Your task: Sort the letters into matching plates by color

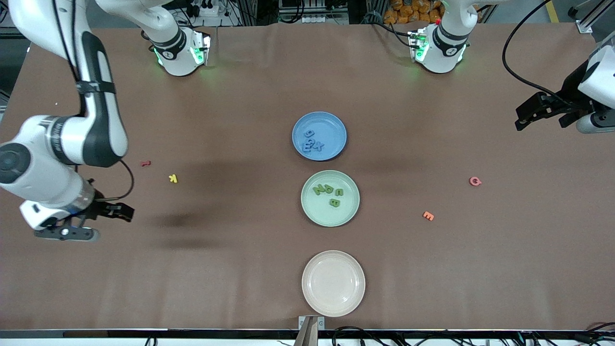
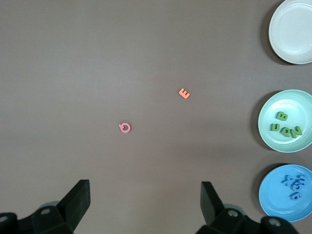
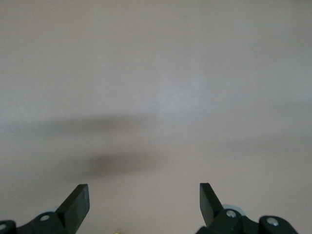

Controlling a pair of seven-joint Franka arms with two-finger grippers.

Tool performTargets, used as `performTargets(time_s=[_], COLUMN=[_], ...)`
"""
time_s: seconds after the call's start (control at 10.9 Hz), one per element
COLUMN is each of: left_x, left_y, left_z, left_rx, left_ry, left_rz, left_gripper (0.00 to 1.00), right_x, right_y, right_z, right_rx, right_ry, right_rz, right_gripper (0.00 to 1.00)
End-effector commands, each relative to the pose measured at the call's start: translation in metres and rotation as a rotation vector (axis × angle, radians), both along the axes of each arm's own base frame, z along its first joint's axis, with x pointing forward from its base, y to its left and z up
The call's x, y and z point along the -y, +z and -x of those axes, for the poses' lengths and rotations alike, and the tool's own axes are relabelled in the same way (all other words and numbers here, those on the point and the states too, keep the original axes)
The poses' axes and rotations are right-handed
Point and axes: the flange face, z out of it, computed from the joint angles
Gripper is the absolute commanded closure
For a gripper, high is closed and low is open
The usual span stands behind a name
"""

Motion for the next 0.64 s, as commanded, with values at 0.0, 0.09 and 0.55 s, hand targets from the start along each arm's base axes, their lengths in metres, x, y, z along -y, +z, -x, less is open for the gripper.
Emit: performTargets(time_s=[0.0,0.09,0.55], left_x=[0.000,0.000,-0.001], left_y=[0.001,0.001,0.002], left_z=[0.005,0.005,0.005], left_rx=[-0.007,-0.007,-0.005], left_ry=[-0.001,-0.001,0.001], left_rz=[0.001,0.001,0.001], left_gripper=[0.00,0.00,0.00], right_x=[0.032,0.040,0.046], right_y=[0.061,0.080,0.195], right_z=[0.026,0.038,0.098], right_rx=[-0.017,-0.042,-0.179], right_ry=[-0.010,-0.020,-0.022], right_rz=[-0.056,-0.075,-0.134], right_gripper=[0.00,0.00,0.00])
